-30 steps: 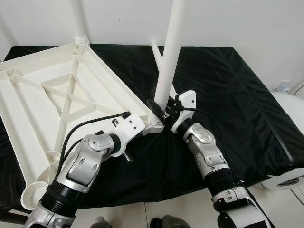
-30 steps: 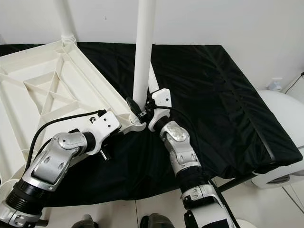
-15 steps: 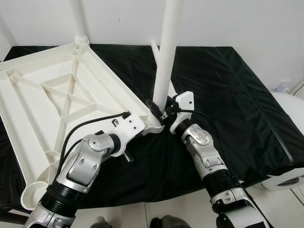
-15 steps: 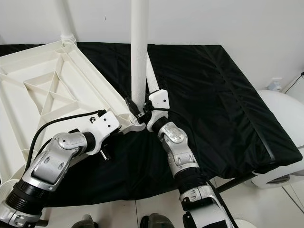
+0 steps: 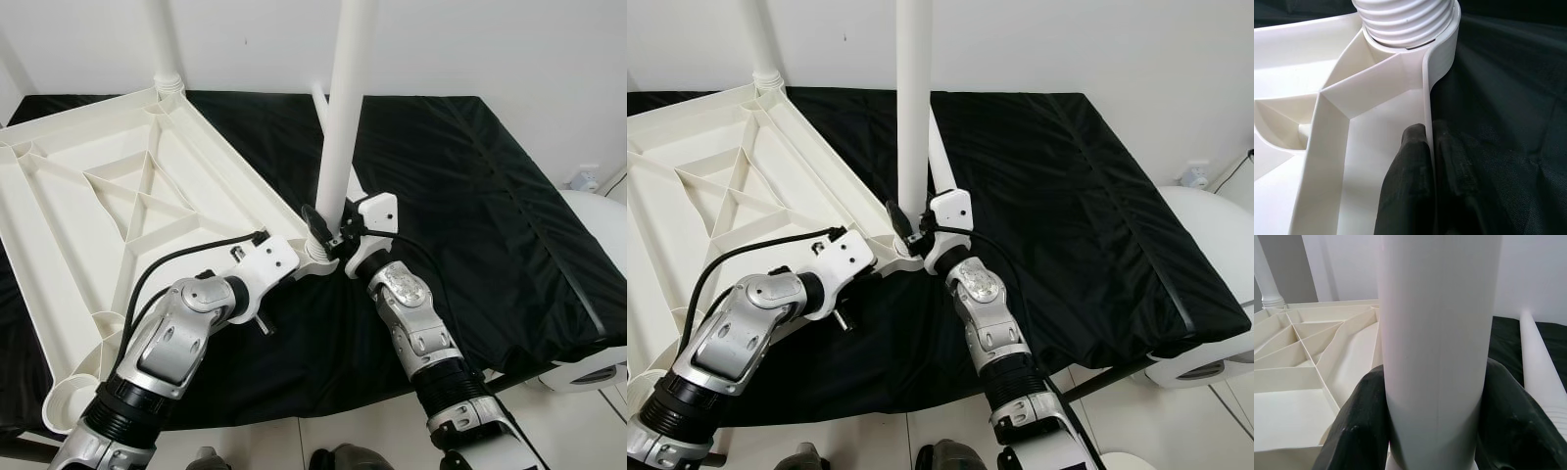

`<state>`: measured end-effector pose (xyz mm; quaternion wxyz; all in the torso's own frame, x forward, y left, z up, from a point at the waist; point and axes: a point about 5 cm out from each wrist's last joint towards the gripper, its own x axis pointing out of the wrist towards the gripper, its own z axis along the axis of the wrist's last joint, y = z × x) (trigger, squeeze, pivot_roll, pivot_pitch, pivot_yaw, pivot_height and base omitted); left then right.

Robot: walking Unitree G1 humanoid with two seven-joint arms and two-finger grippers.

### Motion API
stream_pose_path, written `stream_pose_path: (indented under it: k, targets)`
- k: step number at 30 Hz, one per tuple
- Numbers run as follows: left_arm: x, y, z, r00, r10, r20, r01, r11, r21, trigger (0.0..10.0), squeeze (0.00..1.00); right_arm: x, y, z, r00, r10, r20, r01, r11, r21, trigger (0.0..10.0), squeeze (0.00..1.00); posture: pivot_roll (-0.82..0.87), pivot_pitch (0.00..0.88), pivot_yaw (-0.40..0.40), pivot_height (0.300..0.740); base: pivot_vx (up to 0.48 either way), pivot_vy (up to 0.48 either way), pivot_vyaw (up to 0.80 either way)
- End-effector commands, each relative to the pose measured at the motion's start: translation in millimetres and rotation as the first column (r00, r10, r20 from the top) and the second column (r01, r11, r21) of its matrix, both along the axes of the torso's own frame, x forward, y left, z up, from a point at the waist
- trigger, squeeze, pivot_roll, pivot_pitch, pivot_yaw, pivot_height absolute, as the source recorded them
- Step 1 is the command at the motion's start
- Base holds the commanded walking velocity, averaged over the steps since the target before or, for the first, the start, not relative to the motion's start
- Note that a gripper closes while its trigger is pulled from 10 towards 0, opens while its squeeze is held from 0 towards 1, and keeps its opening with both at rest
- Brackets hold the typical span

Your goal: Building children table

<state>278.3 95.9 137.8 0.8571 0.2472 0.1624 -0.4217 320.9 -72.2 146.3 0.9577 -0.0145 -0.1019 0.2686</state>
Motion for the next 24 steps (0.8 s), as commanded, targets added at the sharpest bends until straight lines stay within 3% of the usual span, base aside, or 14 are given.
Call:
stream_pose_path:
  k: [1,14,24]
  targets:
    - [-2.3,-2.7,3.3,0.999,0.017,0.041,-0.016,1.000,-0.016,10.0,0.00,-2.0,-11.5,-37.0,0.984,-0.075,-0.163,0.064,0.995,-0.070,10.0,0.00,0.07,0.057,-0.078,0.740,0.000,0.000,0.00]
    - [-3.1,-3.3,4.0,0.999,0.014,0.041,-0.013,1.000,-0.020,10.0,0.00,-0.5,-11.5,-35.9,0.975,-0.155,-0.157,0.148,0.987,-0.059,10.0,0.00,0.07,0.057,-0.085,0.740,0.000,0.000,0.00]
    - [-2.7,-3.9,5.7,0.999,0.019,0.048,-0.018,1.000,-0.024,10.0,0.00,-10.3,-5.5,-36.4,0.974,-0.188,-0.123,0.186,0.982,-0.028,10.0,0.00,0.07,0.051,-0.092,0.740,0.000,0.000,0.00]
